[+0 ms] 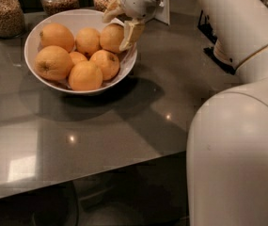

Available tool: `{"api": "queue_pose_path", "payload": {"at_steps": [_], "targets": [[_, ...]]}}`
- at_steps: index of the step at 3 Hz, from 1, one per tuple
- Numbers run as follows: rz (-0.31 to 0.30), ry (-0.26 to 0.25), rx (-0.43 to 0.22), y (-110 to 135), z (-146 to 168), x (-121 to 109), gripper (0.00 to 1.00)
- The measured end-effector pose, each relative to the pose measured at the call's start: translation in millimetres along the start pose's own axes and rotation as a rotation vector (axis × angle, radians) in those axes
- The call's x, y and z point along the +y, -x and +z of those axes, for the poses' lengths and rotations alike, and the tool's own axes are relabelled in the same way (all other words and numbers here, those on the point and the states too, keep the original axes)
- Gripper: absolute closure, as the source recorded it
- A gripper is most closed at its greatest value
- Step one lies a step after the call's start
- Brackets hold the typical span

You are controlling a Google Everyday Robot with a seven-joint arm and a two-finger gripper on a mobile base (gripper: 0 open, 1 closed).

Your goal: Pick orange from white bowl

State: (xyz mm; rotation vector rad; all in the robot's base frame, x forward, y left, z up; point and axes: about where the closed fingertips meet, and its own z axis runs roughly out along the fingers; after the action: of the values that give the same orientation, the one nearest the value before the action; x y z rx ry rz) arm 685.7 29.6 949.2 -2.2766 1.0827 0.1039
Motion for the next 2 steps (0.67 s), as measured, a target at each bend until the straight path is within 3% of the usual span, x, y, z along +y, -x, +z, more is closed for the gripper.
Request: {"api": "queue_pose_path", "payload": {"at_steps": [2], "targets": [[-0.04,-0.013,-0.024,-11.0,23.1,-1.6,0.37]]}}
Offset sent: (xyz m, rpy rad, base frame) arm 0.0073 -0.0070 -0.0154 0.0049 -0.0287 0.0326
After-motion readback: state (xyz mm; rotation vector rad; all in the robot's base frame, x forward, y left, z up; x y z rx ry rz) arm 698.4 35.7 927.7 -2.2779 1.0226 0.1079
